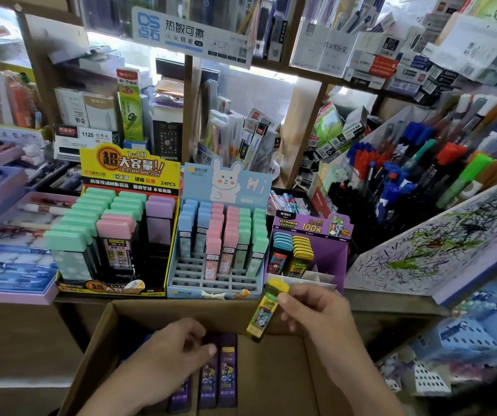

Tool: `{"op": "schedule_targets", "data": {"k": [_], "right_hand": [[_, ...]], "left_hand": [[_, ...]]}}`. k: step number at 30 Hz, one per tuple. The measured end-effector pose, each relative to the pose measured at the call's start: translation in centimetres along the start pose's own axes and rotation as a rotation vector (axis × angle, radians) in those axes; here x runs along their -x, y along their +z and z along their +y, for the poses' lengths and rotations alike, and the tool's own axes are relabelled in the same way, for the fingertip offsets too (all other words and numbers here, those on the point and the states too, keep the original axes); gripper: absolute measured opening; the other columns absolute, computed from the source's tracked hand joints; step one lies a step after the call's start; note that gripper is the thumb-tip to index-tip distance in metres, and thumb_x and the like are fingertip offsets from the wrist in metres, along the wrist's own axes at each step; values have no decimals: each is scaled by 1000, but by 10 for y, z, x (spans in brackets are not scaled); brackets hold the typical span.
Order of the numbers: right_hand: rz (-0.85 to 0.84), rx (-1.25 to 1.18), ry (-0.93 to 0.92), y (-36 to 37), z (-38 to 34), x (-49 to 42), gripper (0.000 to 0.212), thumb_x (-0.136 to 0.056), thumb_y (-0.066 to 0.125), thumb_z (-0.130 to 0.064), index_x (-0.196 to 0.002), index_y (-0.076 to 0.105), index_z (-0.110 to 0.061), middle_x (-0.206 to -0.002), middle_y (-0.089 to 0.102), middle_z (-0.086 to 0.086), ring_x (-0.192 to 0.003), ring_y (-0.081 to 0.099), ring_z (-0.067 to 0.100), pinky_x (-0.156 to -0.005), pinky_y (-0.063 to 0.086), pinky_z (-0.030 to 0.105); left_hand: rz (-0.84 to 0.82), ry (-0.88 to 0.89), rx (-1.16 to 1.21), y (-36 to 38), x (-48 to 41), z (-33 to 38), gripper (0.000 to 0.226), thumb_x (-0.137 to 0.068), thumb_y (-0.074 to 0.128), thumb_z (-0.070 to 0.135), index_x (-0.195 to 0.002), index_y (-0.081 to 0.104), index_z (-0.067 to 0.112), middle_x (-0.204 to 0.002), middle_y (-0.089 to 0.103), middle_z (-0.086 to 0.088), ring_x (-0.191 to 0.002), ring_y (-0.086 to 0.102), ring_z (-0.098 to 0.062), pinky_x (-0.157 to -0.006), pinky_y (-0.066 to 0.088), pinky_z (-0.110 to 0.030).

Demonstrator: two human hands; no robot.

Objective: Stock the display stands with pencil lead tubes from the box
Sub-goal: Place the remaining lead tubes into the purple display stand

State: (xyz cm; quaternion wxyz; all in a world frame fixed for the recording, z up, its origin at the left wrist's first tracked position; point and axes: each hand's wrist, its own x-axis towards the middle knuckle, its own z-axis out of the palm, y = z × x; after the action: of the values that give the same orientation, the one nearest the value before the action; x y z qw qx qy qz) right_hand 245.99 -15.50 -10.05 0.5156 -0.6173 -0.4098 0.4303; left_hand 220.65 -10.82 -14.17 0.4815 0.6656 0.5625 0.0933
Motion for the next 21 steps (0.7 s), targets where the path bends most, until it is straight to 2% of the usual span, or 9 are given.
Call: {"op": "schedule_targets", "data": {"k": [6, 9, 13, 18, 21], "right_hand": [[156, -89, -146, -27, -27, -6, 20, -74, 79, -28, -90, 81, -18, -81, 76, 15, -68, 68, 20, -61, 57, 24], [206, -86, -226, -36, -37, -10, 13, -79, 77, -24, -90, 80, -18, -80, 76, 13, -66, 70, 20, -59, 59, 22], [241, 20, -311, -41, -37, -18, 7, -89, 74, -12, -91, 79, -16, -77, 74, 13, -70, 70, 27, -64, 63, 32], [211, 235, -360, -37, -27, -27, 12, -91, 74, -9, -96, 79, -19, -78, 77, 1, -69, 72, 13, -63, 59, 21], [227, 347, -360, -36, -19, -32, 14, -90, 76, -12, -96, 78, -25, -81, 78, -9, -74, 72, 6, -66, 58, 18]], "left_hand": [[8, -25, -36, -3, 2, -4, 23, -87, 67, 57, -103, 65, 40, -109, 67, 14, -102, 61, 0, -95, 52, -29], [-13, -36, -40, -3, 4, 0, 24, -88, 66, 56, -105, 65, 40, -109, 67, 17, -101, 62, 1, -93, 53, -27], [-5, -37, -45, -2, 7, 3, 22, -89, 67, 55, -104, 64, 39, -108, 67, 16, -100, 62, 1, -93, 52, -26], [-4, -43, -48, -2, 9, 4, 22, -88, 67, 55, -103, 64, 39, -107, 65, 16, -99, 62, 0, -91, 53, -26], [-4, -40, -59, -2, 9, 5, 21, -88, 67, 55, -103, 64, 41, -108, 65, 17, -99, 61, 0, -89, 52, -24]]}}
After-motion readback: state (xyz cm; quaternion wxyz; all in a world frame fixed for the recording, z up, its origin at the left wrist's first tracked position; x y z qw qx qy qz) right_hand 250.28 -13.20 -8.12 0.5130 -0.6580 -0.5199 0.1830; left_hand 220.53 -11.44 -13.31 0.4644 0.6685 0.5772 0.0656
